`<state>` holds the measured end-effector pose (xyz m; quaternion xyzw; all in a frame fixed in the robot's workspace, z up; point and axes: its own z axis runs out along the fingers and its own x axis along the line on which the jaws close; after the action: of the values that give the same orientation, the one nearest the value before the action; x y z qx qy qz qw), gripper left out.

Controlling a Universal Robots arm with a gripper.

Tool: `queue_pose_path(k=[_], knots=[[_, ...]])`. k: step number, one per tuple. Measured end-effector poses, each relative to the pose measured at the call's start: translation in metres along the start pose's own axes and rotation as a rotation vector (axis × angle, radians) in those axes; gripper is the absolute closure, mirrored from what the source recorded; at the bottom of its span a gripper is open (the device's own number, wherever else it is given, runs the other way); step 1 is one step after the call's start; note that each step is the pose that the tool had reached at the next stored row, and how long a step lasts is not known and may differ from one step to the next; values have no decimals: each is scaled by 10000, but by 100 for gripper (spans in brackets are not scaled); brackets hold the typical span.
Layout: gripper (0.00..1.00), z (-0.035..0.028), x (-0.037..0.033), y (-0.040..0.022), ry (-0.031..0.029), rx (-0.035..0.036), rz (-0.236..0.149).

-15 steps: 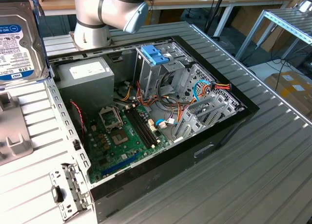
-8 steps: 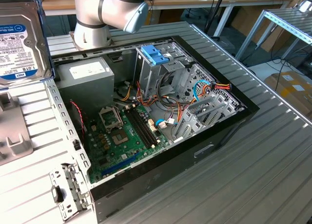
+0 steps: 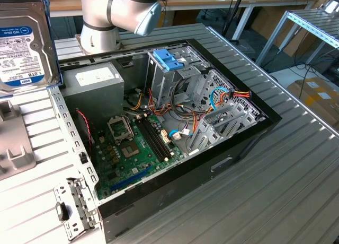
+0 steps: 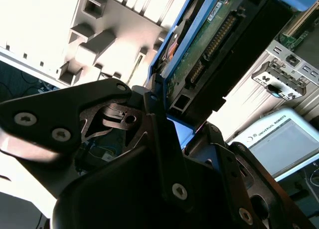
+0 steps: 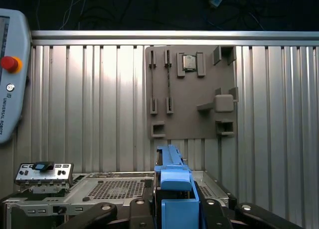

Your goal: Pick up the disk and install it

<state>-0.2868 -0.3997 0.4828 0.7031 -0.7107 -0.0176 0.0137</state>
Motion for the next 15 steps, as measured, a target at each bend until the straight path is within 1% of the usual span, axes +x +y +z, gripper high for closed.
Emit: queue_pose_path(k=[15], knots=[[63,-2,-1,-102,2,0,-1]])
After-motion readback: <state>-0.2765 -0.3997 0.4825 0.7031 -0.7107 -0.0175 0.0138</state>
